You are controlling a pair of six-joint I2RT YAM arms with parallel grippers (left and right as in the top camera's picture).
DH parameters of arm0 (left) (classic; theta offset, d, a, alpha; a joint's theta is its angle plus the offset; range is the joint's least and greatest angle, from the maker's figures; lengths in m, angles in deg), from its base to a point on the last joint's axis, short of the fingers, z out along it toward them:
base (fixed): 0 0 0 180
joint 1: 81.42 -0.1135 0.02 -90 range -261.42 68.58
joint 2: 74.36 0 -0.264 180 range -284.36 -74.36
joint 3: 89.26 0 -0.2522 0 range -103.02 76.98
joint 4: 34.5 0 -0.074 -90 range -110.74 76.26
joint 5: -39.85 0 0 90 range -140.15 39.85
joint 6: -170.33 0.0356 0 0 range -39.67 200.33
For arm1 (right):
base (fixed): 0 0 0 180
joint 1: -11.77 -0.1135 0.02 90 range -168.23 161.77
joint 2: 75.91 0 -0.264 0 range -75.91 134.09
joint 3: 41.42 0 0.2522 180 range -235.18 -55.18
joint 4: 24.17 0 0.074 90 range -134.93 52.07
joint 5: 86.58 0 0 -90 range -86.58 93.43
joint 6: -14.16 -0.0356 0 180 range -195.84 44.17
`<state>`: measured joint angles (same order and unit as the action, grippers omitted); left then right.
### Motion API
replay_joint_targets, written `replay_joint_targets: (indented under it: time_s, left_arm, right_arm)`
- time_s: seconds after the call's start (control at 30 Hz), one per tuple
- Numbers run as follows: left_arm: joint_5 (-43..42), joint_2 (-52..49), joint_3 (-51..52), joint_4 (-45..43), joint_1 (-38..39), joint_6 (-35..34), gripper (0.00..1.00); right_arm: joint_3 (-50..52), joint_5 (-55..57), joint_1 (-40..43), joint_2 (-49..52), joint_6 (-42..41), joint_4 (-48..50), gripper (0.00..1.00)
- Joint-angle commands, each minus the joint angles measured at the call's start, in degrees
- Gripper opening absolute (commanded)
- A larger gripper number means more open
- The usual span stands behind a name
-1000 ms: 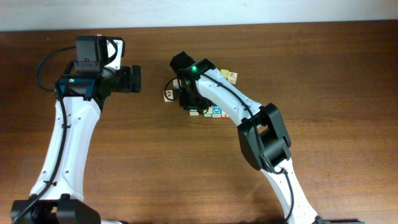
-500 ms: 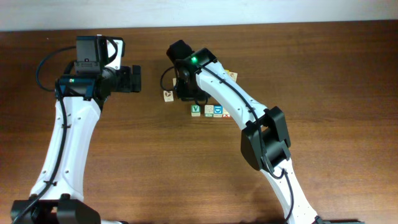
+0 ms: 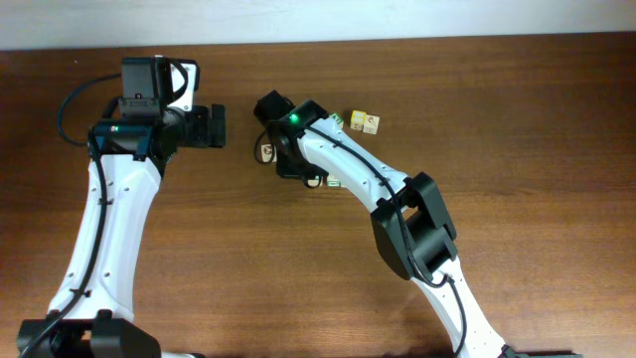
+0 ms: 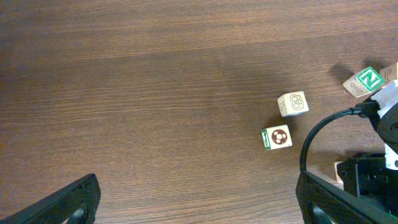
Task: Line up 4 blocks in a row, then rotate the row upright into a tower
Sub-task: 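Lift the right gripper away from the block row, then lower both grippers to either end of the four-block row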
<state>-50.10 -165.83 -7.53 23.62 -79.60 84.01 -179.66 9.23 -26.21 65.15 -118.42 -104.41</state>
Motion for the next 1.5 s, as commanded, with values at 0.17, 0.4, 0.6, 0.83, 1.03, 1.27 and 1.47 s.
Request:
replay_joint_targets:
  time_s: [0.17,0.4,0.6,0.83,1.03,1.27,1.47]
  left_arm:
    - [0.2,-0.15,-1.25,-0.09,-0.07,0.74,0.99]
    - [0.2,-0.15,-1.25,-0.07,-0.07,0.74,0.99]
    - [0.2,-0.15,-1.25,-0.09,-0.07,0.74,0.99]
    - [-9.77,-0.15,-1.25,0.13,-0.04,0.7,0.99]
    - [-17.25,-0.28,-1.18,1.18,-0.04,0.61,0.99]
    - [-16.13,-14.14,0.24,-3.65,12.5,-14.97,0.07]
    - [-18.29,-22.53,0.24,-5.16,16.76,-18.38,0.0]
  right_arm:
    - [0.57,3.28,1.36,-0.85,-3.34,-2.54,0.04]
    - [-7.32,-0.81,3.39,-10.27,3.45,-8.24,0.19]
    - [-7.32,-15.37,20.81,-28.33,22.75,-20.09,0.36]
    - [6.58,-21.88,30.45,-28.52,29.86,-18.6,0.29]
    - [25.81,-30.88,37.05,-28.87,36.5,-7.32,0.27]
    - [29.99,-32.15,38.38,-33.14,38.75,2.03,0.41]
    - [42.84,-36.44,37.48,-31.93,37.16,16.94,0.13]
